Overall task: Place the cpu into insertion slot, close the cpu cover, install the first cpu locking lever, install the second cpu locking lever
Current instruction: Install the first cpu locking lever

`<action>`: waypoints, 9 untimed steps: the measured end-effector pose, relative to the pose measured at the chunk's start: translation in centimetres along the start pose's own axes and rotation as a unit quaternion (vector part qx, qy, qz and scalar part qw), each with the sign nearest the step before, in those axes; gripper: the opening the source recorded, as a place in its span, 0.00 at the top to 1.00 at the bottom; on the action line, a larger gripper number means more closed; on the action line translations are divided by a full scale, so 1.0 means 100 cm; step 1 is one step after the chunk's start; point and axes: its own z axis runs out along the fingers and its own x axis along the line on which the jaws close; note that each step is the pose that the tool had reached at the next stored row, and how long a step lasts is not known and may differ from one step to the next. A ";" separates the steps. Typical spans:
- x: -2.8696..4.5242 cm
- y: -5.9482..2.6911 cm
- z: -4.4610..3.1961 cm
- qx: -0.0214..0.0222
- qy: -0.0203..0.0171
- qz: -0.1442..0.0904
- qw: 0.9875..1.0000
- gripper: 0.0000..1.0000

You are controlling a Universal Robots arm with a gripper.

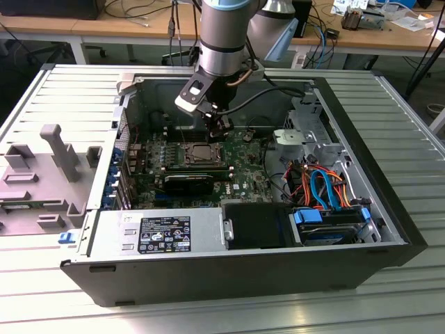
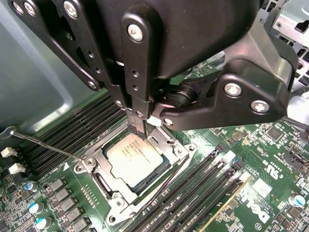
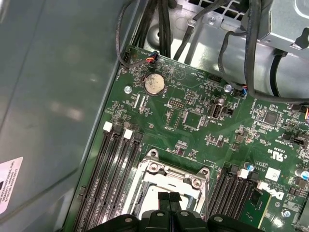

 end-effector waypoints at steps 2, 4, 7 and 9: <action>0.0000 0.0000 0.0000 0.000 0.000 -0.003 1.000 0.89; 0.0000 0.0000 0.0000 0.000 0.000 -0.005 1.000 0.89; 0.0000 0.0000 0.0000 0.000 0.000 -0.009 1.000 0.89; 0.0000 0.0000 0.0000 0.000 -0.001 -0.012 1.000 0.89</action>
